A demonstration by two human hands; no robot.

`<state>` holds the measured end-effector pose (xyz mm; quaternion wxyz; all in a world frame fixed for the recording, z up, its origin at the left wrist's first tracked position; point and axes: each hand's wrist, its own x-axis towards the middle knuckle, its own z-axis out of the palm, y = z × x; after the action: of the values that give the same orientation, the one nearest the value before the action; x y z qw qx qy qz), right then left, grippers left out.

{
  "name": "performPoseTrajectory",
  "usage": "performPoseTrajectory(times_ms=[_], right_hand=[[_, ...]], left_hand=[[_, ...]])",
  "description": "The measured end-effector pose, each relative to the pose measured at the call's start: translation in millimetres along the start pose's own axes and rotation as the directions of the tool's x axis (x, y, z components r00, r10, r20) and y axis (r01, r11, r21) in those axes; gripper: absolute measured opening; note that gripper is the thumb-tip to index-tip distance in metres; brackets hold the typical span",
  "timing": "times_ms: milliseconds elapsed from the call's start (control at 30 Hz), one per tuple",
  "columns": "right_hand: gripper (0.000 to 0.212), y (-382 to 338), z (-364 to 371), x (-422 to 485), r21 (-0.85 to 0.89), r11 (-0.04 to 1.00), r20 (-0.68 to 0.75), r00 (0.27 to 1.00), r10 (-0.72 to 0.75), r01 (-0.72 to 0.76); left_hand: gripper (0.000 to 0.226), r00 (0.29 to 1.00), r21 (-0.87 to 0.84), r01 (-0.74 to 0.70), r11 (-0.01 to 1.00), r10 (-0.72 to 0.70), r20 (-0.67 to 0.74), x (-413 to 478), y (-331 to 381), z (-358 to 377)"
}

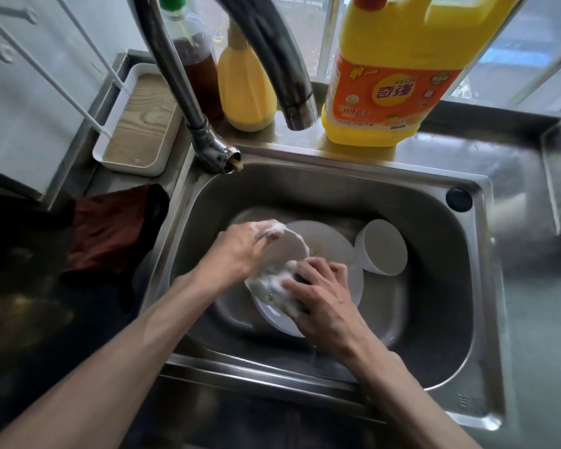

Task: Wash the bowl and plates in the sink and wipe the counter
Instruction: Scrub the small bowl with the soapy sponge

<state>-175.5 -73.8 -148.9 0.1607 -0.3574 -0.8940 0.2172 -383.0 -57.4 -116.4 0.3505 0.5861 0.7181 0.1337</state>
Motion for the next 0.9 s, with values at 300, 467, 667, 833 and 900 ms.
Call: performPoseTrajectory(times_ms=[300,467,667,833,900], right_hand=[[0.048,-12,-8,4,-0.218,0.971,-0.036,0.995,0.09,-0.096],[0.029,-8,-7,11,0.056,0.95,-0.199,0.929,0.313,-0.308],[0.04,-13,-7,17,0.496,0.704,-0.201,0.721,0.663,-0.508],[0.028,0,-11,13,0.255,0.902,-0.177,0.901,0.397,-0.348],[0.025,12,-9,12,0.092,0.962,-0.186,0.945,0.269,-0.256]], left_hand=[[0.038,0.904,-0.098,0.038,0.994,0.008,0.428,13,8,-20],[0.036,0.949,-0.514,0.028,0.858,0.14,0.284,-9,11,-11],[0.069,0.968,-0.742,-0.004,0.671,-0.183,-0.171,-42,23,60],[0.038,0.951,-0.376,-0.061,0.925,-0.061,-0.304,-35,19,50],[0.027,0.996,-0.276,0.009,0.961,-0.032,-0.08,-21,5,37]])
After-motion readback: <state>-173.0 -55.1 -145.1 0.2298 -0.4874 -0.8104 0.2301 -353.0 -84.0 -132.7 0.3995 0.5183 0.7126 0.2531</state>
